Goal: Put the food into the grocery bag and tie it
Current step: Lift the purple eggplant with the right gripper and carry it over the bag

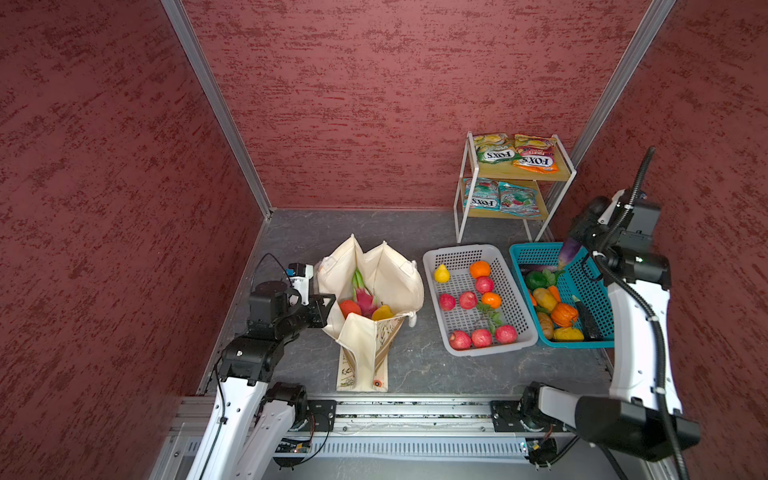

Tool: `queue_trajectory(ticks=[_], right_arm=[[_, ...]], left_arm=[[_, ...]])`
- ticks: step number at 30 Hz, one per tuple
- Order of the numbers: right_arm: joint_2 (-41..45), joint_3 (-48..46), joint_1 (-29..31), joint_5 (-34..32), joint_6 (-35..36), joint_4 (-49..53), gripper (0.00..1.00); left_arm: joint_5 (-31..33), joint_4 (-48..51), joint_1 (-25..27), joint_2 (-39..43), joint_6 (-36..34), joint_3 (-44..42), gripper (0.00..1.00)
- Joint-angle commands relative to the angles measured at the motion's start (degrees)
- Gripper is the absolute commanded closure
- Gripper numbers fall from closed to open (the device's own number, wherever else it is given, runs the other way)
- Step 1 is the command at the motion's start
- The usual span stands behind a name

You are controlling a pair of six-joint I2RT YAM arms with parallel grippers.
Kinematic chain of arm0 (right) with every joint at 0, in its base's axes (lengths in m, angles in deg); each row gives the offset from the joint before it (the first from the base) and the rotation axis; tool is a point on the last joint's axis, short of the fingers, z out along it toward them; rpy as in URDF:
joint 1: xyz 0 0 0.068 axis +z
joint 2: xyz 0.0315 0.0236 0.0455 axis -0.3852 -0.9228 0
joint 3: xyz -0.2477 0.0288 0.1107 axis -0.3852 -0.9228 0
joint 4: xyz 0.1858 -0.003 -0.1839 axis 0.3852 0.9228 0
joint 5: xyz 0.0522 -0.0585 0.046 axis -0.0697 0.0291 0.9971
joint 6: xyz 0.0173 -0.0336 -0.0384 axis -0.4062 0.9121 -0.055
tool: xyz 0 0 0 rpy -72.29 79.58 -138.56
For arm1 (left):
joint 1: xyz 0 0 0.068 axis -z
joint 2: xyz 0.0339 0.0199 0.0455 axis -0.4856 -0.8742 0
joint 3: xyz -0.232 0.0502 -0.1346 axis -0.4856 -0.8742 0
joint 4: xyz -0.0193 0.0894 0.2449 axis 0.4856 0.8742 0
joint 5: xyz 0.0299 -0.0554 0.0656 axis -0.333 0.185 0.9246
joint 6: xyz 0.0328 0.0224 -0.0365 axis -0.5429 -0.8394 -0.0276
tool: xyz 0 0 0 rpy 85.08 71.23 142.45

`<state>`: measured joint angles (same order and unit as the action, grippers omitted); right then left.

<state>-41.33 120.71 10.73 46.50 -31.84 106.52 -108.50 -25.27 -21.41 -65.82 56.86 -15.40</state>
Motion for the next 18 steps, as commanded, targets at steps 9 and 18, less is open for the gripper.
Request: queue_trajectory(ticks=[9,18], right_arm=[[9.76,-10.0,23.99,9.04,-6.72,-12.22,0.71],[8.82,-11.2,44.07,2.28,-6.01,-17.87,0.71]], left_arm=[[0.15,-0.6,0.64,0.99,-0.17,-0.62,0.85],[0.68,-0.49,-0.05,-0.11,-0.13,-0.52,0.85]])
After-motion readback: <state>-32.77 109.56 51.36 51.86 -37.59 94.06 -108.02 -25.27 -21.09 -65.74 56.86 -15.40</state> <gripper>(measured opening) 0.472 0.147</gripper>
